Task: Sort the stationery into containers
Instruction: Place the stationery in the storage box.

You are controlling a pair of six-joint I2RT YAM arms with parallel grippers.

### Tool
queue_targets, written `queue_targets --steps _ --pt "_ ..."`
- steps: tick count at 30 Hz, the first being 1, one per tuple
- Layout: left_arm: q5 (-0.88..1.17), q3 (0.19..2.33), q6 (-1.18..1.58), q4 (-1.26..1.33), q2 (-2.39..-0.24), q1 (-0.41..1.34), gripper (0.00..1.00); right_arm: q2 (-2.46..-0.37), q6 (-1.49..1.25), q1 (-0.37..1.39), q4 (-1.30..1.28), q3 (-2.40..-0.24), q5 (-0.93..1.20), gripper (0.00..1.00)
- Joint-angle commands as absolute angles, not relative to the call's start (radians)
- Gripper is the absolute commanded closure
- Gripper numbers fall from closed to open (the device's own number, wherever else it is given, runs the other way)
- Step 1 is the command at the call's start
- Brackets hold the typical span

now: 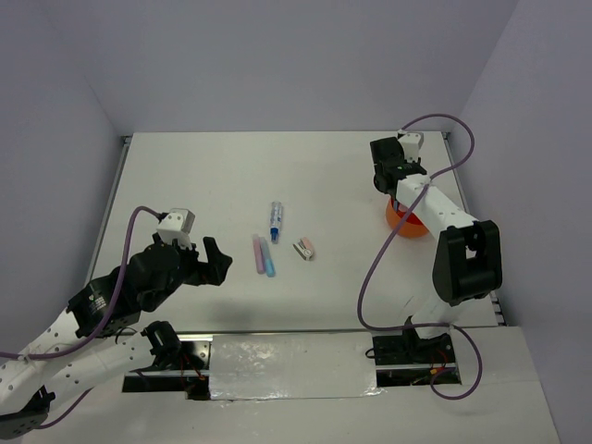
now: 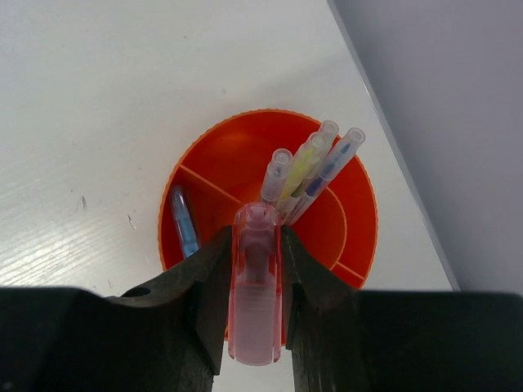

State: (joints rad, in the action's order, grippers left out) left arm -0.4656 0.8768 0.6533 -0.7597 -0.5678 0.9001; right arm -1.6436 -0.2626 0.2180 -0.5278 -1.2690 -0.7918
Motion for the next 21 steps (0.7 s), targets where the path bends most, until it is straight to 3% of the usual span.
queue_targets --steps 1,12,16,21 --pt "-0.459 0.873 0.626 -0.716 -0.575 0.897 0.01 -1.6 -0.244 0.219 -0.474 -1.262 -0.79 0.8" --pt "-0.448 0.871 0.621 -0.712 -0.569 0.899 0.01 -1.655 -0.233 0.216 -0.482 -1.305 -0.772 0.76" --pt "-0.442 0.87 0.617 -0.709 -0.568 0.897 0.01 -1.657 -0.23 0.216 -0.463 -1.29 -0.769 0.59" --pt "-0.437 0.871 0.614 -0.707 -0.571 0.899 0.01 -1.657 -0.232 0.216 -0.466 -1.299 -0.753 0.52"
